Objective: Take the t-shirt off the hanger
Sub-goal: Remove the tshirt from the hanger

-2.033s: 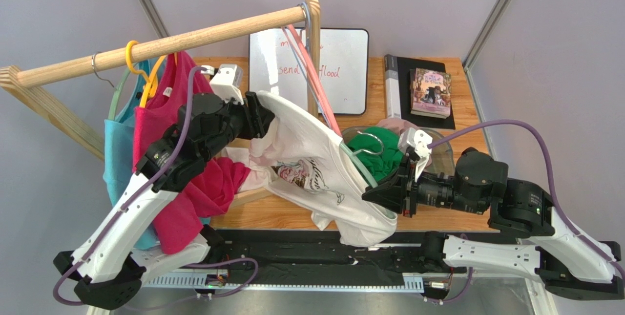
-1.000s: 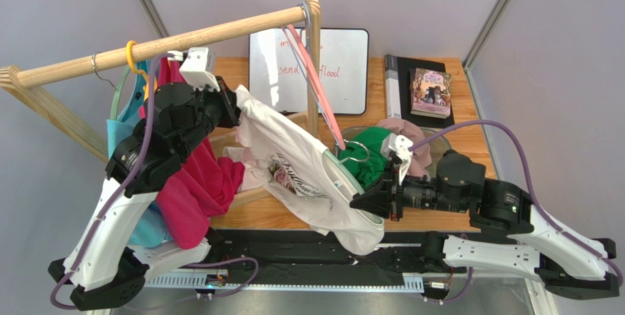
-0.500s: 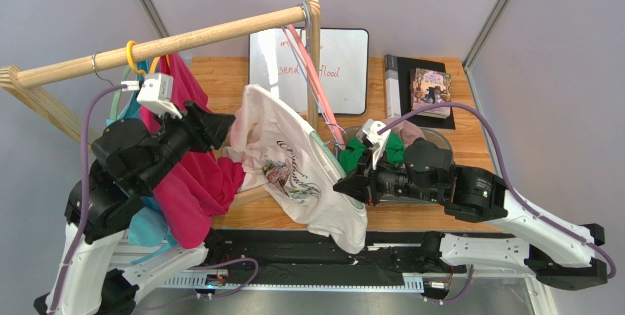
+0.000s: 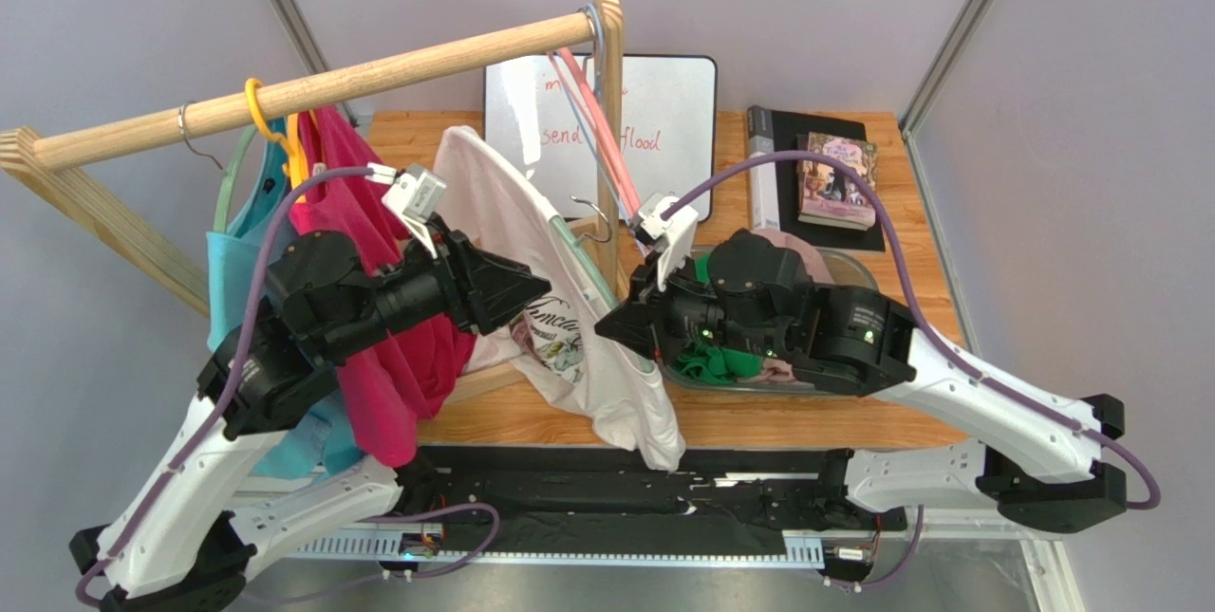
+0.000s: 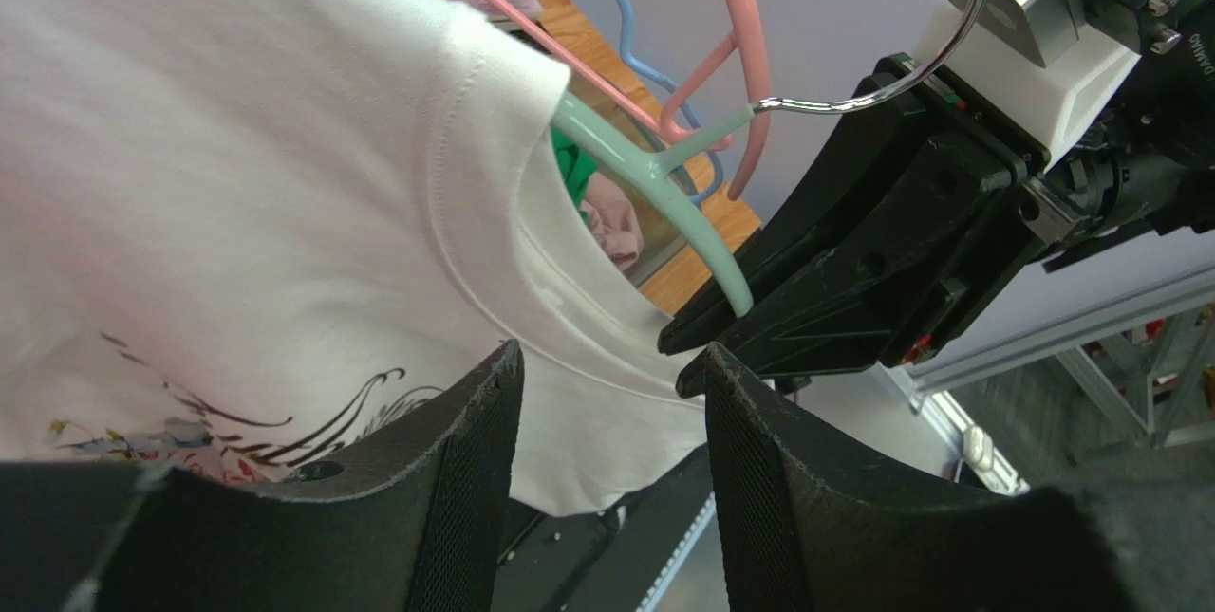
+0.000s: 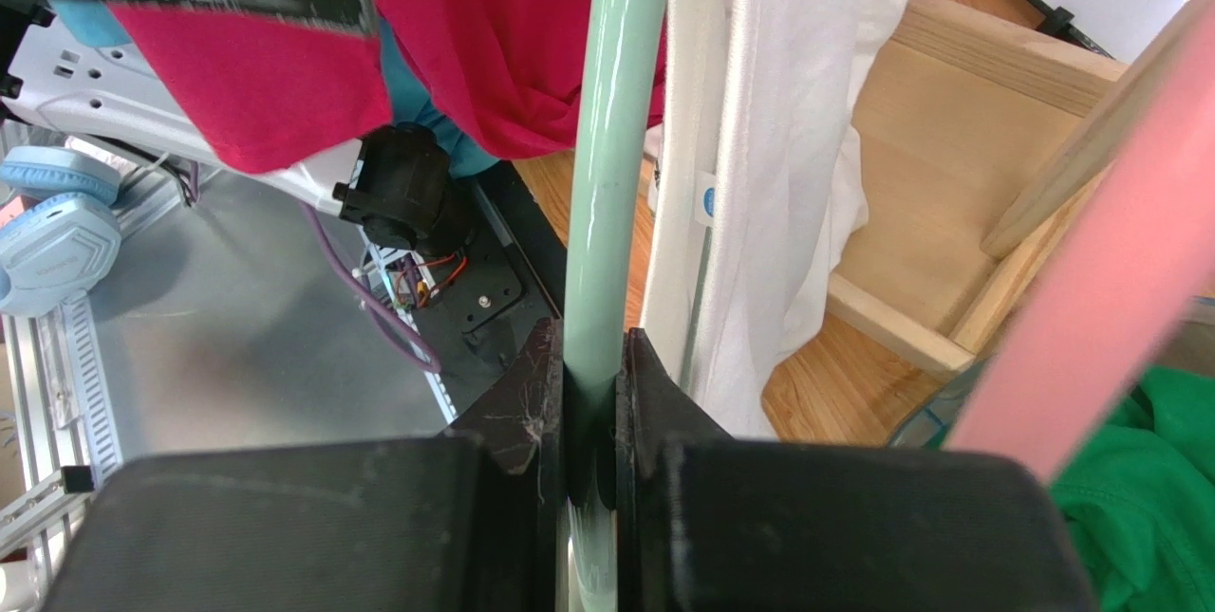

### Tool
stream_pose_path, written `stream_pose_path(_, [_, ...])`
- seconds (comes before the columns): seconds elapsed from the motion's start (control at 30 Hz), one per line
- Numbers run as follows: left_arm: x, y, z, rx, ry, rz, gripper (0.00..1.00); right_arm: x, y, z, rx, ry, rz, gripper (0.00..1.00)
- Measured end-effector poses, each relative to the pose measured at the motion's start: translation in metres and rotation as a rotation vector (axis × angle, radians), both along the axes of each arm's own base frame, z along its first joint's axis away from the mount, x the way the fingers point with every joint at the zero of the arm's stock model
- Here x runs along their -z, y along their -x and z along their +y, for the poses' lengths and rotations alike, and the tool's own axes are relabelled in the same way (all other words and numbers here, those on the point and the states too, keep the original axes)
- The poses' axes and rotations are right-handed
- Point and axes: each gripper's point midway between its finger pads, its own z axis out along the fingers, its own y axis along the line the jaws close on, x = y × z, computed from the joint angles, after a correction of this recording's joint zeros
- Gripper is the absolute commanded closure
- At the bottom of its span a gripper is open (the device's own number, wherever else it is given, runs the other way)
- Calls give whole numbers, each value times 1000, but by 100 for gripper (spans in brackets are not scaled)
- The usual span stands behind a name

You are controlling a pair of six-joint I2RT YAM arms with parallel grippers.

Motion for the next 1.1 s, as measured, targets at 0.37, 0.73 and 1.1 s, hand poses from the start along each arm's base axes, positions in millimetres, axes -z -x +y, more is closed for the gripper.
stream_pose_path(0.37, [5, -35, 4, -146, -94, -24, 45, -1, 0, 16, -28, -6, 10, 100])
stream_pose_path(0.73, [16, -63, -1, -226, -179, 1, 100, -2, 2, 19, -43, -15, 17, 100])
stream_pose_path(1.1, [-2, -17, -8, -120, -129, -46, 98, 5, -18, 31, -9, -7, 23, 100])
